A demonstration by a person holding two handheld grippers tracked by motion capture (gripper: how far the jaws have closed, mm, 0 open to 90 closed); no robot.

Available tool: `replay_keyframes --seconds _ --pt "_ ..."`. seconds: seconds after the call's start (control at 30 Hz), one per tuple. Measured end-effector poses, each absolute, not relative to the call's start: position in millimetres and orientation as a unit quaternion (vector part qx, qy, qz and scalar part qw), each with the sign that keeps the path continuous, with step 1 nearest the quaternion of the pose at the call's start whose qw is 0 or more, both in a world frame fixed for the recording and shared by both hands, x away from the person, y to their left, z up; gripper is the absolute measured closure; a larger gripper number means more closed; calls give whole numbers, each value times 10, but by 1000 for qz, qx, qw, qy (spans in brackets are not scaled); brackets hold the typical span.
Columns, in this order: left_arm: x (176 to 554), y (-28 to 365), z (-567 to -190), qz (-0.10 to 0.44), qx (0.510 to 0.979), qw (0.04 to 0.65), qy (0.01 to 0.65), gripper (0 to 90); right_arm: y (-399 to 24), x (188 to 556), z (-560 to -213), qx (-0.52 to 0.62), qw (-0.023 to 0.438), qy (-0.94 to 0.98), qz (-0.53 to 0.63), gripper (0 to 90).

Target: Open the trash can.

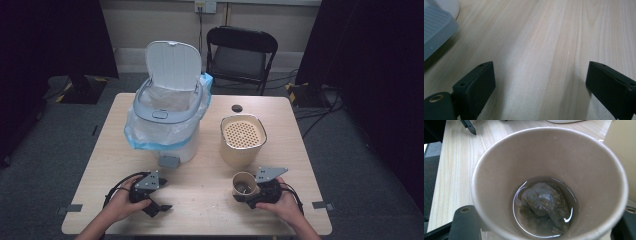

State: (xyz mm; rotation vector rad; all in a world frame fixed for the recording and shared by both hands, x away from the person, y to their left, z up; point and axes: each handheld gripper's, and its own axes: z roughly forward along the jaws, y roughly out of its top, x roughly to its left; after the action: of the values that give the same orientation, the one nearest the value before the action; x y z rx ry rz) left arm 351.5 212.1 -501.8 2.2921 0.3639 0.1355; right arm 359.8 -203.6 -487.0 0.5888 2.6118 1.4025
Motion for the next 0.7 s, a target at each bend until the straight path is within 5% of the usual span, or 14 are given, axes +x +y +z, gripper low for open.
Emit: replay_keyframes --seconds 0.7 --pt "3511 2117 -5021 54 905 396 146 78 -2080 3586 -4740 191 78 864 459 287"
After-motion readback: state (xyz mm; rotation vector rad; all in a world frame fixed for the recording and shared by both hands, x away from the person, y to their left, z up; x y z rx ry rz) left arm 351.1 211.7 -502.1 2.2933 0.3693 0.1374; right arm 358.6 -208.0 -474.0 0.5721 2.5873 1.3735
